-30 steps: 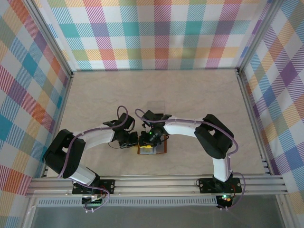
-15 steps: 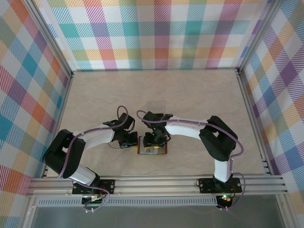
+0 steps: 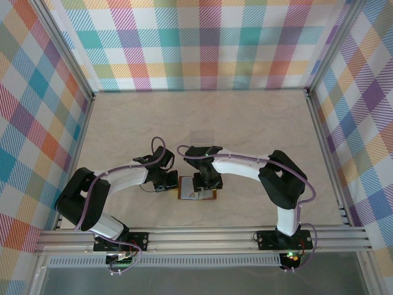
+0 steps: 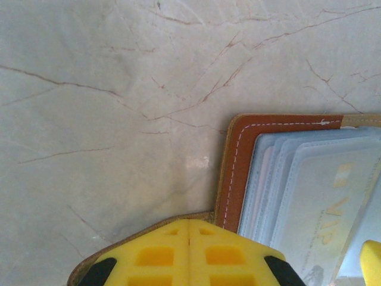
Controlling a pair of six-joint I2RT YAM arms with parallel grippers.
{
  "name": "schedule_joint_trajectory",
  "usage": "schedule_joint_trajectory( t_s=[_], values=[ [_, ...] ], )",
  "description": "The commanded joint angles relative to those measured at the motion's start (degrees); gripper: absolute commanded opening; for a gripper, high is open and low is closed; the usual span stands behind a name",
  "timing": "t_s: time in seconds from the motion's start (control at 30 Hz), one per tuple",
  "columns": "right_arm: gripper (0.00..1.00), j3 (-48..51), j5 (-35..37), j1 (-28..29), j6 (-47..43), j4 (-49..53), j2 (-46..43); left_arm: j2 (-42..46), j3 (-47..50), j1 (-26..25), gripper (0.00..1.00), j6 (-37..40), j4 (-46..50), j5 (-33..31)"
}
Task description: Take the credit cards out of the card holder
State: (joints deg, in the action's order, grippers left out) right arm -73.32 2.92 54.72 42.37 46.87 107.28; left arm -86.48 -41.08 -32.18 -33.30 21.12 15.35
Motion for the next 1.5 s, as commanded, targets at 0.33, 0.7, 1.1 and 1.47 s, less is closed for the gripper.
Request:
schedule_joint_trajectory(
  t_s=[0.33, 0.7, 1.1, 1.47],
  values=[
    [0.59, 4.42, 1.99, -1.23, -1.24, 0.75, -5.54, 2.40, -4.73, -1.19, 0.07, 0.98, 9.89, -2.17],
    [0.53, 6.26, -0.44, -1.95, -2.62, -1.84, -4.60, -0.14, -8.40, -5.73, 0.07, -1.32, 8.83, -1.73],
    [0.52, 2.86, -3.28, -2.01, -3.92, -1.59, -9.67, -3.50, -6.35, -6.22, 0.06, -1.40, 7.17, -3.30],
    [0.32, 6.82, -21.13, -5.54, -1.86, -19.00, -7.18, -3.48, -5.72, -6.22, 0.06, -0.74, 7.69, -4.72]
  ],
)
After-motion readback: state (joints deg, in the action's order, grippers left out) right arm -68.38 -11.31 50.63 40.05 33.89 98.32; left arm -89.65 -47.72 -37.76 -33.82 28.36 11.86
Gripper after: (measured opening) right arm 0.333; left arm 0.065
